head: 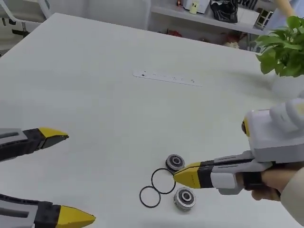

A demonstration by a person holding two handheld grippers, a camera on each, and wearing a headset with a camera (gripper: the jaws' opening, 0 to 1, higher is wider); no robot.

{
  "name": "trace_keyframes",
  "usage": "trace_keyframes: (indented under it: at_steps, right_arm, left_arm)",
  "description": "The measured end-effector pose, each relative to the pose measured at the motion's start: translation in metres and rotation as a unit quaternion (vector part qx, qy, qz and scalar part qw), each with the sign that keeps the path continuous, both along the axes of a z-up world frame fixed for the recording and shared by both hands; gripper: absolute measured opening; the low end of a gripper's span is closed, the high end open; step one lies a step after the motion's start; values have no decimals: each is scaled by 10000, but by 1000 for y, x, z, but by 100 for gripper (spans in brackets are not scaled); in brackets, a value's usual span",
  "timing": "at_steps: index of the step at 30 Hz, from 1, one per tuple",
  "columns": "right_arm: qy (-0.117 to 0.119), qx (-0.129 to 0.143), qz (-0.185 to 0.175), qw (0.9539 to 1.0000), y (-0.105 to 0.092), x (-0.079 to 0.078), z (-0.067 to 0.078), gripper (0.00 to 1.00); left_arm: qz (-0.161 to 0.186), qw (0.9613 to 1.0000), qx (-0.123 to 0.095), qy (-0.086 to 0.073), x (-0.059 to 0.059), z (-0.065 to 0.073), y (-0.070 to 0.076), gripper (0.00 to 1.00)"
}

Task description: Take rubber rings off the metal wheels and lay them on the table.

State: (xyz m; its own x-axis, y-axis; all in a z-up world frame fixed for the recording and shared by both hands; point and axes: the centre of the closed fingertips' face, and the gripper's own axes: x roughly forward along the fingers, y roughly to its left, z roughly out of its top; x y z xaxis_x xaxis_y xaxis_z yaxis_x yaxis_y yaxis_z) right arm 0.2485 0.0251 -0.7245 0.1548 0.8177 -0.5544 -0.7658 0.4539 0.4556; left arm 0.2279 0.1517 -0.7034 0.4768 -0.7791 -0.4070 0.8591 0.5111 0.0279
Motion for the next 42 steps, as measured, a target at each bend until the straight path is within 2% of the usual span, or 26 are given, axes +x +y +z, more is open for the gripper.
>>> trace_keyframes:
  at_steps: [8, 17, 24, 33, 42]
  right_arm:
    - [73, -188, -24, 9998, -1, 6, -20, 0]
    - [286, -200, -97, 9993, -3, 9, -39, 0]
    - [350, -308, -117, 9988, -5, 12, -51, 0]
    - [312, -484, -113, 9983, -9, 13, -62, 0]
    - [185, -577, -162, 9980, -13, 17, -64, 0]
  left_arm:
    - [27, 10000, -28, 36, -2, -3, 5, 88]
    - [82, 9999, -66, 64, 0, -4, 4, 89]
    - [187, 9997, -98, 93, 1, -6, 5, 89]
    - [171, 9997, -131, 141, -3, -6, 1, 89]
    - [177, 9996, -100, 172, -3, -9, 0, 90]
